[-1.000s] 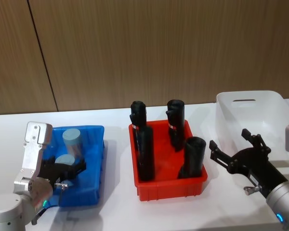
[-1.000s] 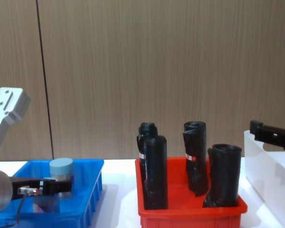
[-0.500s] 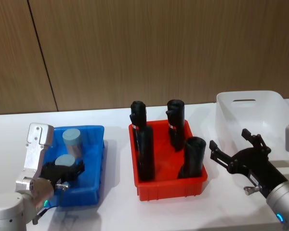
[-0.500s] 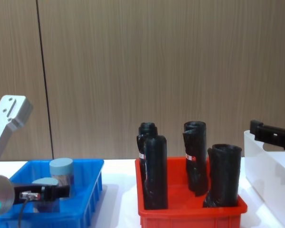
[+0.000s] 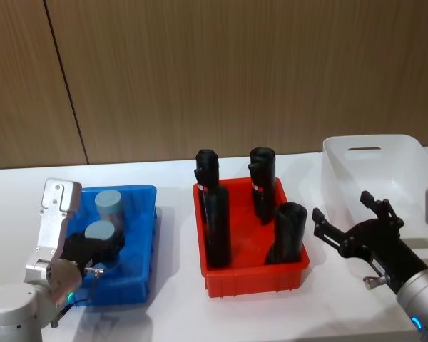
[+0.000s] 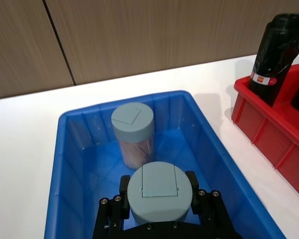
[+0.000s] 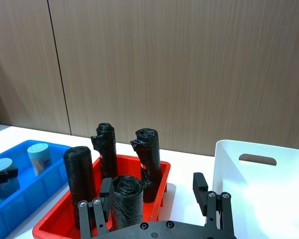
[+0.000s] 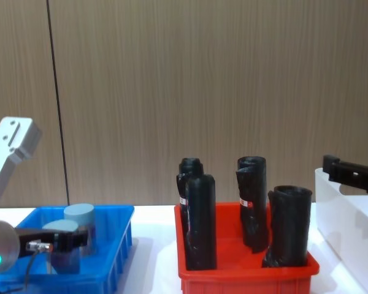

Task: Pick the cotton swabs from the blue box and place them into the white box.

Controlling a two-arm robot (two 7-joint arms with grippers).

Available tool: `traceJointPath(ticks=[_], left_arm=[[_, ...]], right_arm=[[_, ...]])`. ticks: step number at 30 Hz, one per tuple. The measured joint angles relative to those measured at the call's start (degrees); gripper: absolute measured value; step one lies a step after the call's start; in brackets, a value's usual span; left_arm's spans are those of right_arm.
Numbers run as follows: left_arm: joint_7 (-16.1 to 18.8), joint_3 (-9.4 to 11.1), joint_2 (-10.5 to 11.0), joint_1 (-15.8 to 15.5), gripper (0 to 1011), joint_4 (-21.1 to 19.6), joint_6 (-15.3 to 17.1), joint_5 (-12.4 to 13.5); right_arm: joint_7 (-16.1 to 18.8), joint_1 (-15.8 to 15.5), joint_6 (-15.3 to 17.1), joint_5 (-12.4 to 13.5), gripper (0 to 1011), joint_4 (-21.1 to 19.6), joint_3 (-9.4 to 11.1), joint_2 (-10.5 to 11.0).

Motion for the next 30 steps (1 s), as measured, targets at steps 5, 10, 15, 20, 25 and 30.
traceJointPath(ticks=[5,10,15,20,25,30], left_arm=[[-0.99,-0.13,0.42,0.43,664,-1.42,-1.48,0.87],[-3.52,-0.37,1.06,0.96,664,-3.31,-3.16,1.85],[-6.31,-0.63,1.73,1.37,664,-5.02,-4.44,2.44],[-10.29,-0.96,2.51,1.69,664,-6.85,-5.67,2.82],[-13.70,-1.24,3.18,1.86,664,-8.23,-6.55,2.86],[-18.15,-1.50,3.84,1.91,664,-9.39,-7.49,2.75]], right_arm=[[0.00,0.00,0.00,0.00,1002,0.00,0.00,0.00],[0.00,0.00,0.00,0.00,1002,0.00,0.00,0.00],[0.00,0.00,0.00,0.00,1002,0.00,0.00,0.00],[0.00,0.00,0.00,0.00,1002,0.00,0.00,0.00],[0.00,0.00,0.00,0.00,1002,0.00,0.00,0.00],[0.00,0.00,0.00,0.00,1002,0.00,0.00,0.00]])
